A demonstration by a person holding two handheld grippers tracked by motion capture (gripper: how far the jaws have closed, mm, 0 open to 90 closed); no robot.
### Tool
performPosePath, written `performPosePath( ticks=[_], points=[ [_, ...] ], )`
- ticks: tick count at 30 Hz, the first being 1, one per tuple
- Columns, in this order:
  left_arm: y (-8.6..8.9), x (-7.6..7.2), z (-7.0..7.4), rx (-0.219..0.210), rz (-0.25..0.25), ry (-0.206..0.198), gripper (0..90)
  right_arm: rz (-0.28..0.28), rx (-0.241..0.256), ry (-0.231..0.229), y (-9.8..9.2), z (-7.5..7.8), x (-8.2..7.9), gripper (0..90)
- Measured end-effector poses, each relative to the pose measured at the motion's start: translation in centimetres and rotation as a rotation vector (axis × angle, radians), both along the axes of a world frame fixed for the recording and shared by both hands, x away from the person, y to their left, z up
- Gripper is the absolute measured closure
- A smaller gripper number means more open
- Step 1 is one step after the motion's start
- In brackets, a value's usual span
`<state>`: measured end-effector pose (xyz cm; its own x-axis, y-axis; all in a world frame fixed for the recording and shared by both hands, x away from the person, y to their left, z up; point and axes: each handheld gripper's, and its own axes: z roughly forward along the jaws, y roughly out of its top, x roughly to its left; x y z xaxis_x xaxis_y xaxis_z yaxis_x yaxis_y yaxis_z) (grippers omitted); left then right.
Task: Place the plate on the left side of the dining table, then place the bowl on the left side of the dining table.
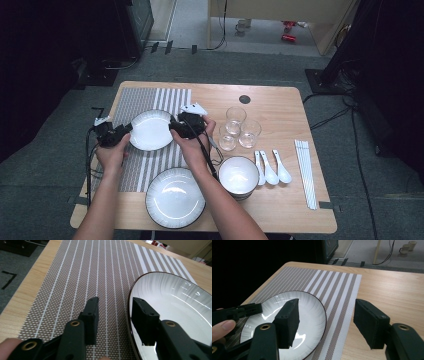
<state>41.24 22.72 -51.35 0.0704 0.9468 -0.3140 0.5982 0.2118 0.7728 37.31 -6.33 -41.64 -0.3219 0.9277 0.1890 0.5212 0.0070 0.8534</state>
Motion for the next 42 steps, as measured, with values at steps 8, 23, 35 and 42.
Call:
performPosePath(
  ticks=[8, 23, 35, 42],
  points=[
    [0.2, -0.1, 0.2, -0.010, 0.001, 0.006, 56.9, 0.032, -0.021, -0.005, -0.5, 2.0, -2.1, 35.4],
    [-1.6, -1.8, 3.8, -0.023, -0.032, -0.026, 23.1, 0.075, 0.018, -0.013, -2.5, 3.4, -6.5, 29.6],
    [-4.8, -4.5, 6.7, -0.062, -0.132, -0.068, 11.3, 0.098, 0.020, -0.010, -5.4, 3.6, -9.1, 13.3],
    [-6.5, -6.3, 8.3, -0.038, -0.176, -0.100, 11.3, 0.098, 0.004, -0.037, -8.1, 4.1, -11.1, 10.1]
  ],
)
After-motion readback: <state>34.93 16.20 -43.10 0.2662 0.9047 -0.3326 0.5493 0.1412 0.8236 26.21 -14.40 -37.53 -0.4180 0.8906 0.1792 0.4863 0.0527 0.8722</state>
